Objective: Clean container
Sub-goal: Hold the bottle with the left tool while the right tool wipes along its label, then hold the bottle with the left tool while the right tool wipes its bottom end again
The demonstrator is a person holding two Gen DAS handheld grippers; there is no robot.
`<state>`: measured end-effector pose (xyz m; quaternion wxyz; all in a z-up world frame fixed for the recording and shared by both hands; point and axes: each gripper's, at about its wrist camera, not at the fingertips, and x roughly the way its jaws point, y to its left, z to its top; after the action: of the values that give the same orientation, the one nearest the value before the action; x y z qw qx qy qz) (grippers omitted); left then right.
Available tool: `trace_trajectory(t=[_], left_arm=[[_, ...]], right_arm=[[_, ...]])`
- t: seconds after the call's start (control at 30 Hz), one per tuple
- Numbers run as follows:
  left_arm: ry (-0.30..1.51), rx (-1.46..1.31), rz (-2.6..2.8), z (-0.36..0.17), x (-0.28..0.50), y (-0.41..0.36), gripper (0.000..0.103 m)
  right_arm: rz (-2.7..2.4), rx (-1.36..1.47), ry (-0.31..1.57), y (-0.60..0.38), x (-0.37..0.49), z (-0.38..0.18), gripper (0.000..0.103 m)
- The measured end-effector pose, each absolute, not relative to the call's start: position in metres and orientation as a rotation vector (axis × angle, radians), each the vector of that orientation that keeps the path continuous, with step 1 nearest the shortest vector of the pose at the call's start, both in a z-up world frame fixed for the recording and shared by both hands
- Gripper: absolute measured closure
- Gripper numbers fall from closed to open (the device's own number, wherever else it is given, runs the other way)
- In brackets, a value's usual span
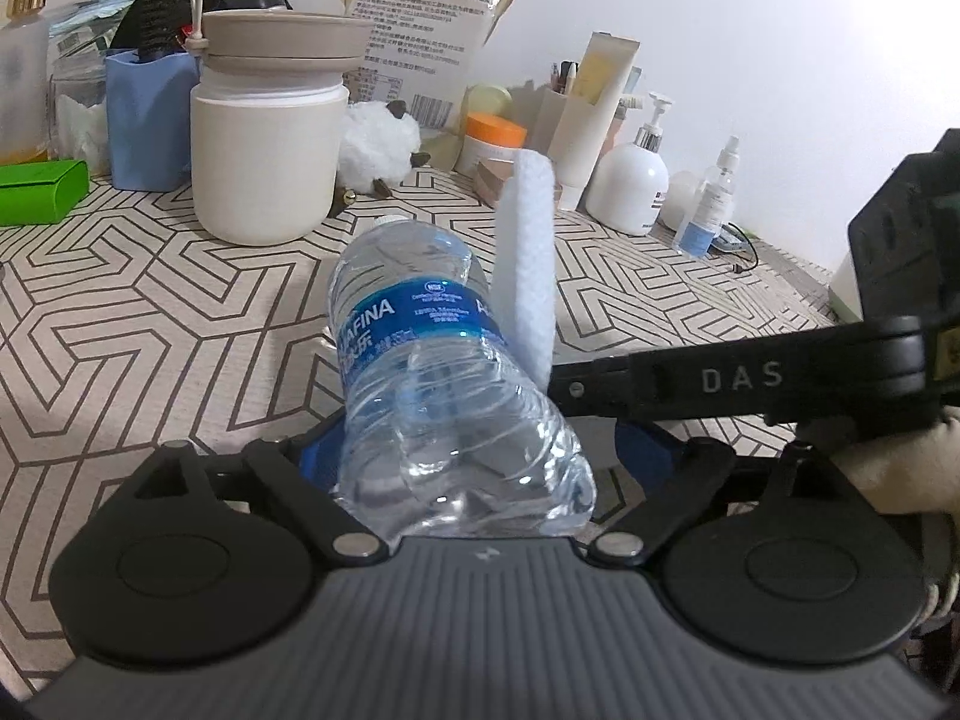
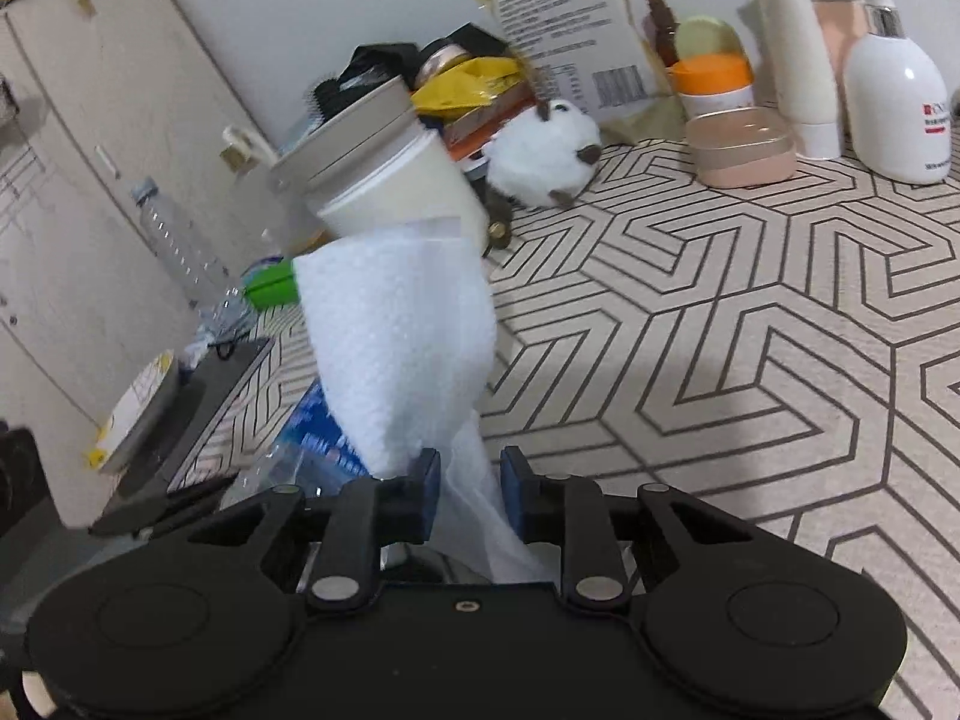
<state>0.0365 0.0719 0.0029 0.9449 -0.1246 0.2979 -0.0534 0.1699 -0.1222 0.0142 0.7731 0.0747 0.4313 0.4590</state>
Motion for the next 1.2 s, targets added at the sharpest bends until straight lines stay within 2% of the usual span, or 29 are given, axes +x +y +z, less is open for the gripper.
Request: trace_trajectory(t=[0.17, 0.37, 0.5, 0.57, 0.87, 1.2], left_arm=[[0.596, -0.271, -0.106, 0.003, 0.035, 0.075, 0.011], [0.593, -0.266, -0.113, 0.003, 0.034, 0.077, 0.017], [0.599, -0.214, -0.146, 0.004, 0.034, 0.074, 0.031], [0.613, -0.148, -0.156, 0.005, 0.036, 0.068, 0.031], [0.601, 0.018, -0.153, 0.007, 0.034, 0.048, 0.033], [0.600, -0.008, -0.176, 0.007, 0.033, 0.056, 0.033]], right_arm=[[1.017, 0.162, 0.919, -0.127, 0.163, 0.021, 0.079], [1.060, 0.242, 0.900, -0.136, 0.163, 0.029, 0.079], [1.119, 0.325, 0.889, -0.141, 0.163, 0.032, 0.079], [1.147, 0.354, 0.878, -0.142, 0.163, 0.034, 0.075], [1.100, 0.359, 0.868, -0.149, 0.168, 0.035, 0.075], [1.014, 0.288, 0.833, -0.154, 0.172, 0.035, 0.074]])
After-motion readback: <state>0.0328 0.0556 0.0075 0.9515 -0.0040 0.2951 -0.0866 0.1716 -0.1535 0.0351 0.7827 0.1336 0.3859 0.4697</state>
